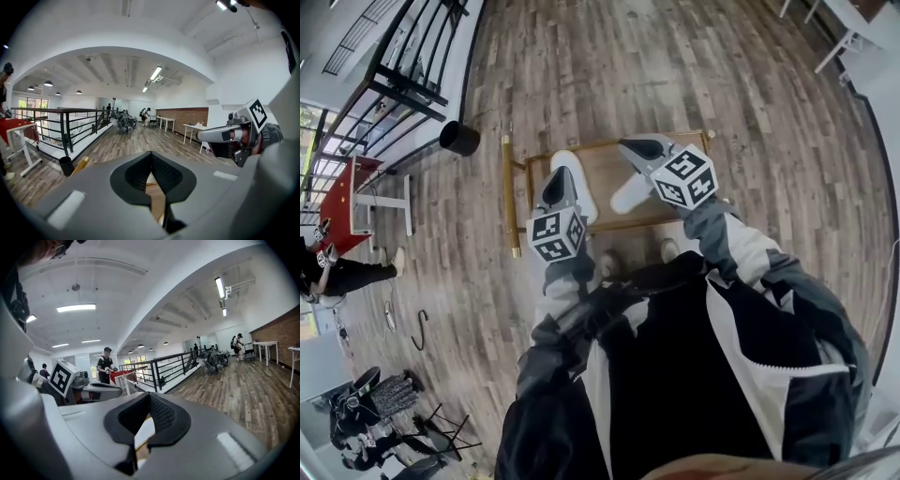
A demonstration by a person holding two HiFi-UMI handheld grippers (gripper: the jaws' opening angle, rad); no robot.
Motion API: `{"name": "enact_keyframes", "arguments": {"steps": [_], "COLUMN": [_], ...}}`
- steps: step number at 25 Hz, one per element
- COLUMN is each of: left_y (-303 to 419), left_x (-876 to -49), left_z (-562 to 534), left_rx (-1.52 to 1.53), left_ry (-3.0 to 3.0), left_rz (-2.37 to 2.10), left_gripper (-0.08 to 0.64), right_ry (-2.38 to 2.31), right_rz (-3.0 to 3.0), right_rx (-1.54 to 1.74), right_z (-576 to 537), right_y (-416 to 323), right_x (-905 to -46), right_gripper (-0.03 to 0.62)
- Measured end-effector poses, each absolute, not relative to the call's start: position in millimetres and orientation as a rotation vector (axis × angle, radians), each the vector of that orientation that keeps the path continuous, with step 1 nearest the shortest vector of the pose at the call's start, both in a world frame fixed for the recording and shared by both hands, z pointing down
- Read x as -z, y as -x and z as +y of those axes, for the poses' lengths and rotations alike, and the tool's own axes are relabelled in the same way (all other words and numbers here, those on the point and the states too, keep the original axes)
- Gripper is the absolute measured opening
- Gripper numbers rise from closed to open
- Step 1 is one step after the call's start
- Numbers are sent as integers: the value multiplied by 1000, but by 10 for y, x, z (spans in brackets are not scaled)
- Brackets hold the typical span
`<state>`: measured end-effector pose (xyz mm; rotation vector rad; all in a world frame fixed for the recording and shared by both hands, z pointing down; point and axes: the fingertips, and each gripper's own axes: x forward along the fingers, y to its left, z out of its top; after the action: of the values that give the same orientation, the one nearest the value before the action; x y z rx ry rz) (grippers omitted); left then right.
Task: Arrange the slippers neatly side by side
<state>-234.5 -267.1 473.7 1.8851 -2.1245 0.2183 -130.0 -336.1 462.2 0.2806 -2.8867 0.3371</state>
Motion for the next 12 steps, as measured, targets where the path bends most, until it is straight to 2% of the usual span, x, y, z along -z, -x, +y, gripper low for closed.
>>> {"name": "enact_keyframes", "arguments": {"steps": [9, 12], "left_y": [2485, 2561], "left_x": [-4846, -5140], "left_z": [-2717, -2707], "left_rx": [-250, -331], "left_ry": [-1952, -1907], "left_rz": [-2036, -1985], "left_gripper": [16, 80], "right_ry": [-366, -373], "right_rz": [-2853, -2839], "right_rx": [-324, -322], "right_z": [-3348, -3337], "right_y": [1376, 1369], "right_x": [-4625, -4641], "right_gripper": [5, 5]}}
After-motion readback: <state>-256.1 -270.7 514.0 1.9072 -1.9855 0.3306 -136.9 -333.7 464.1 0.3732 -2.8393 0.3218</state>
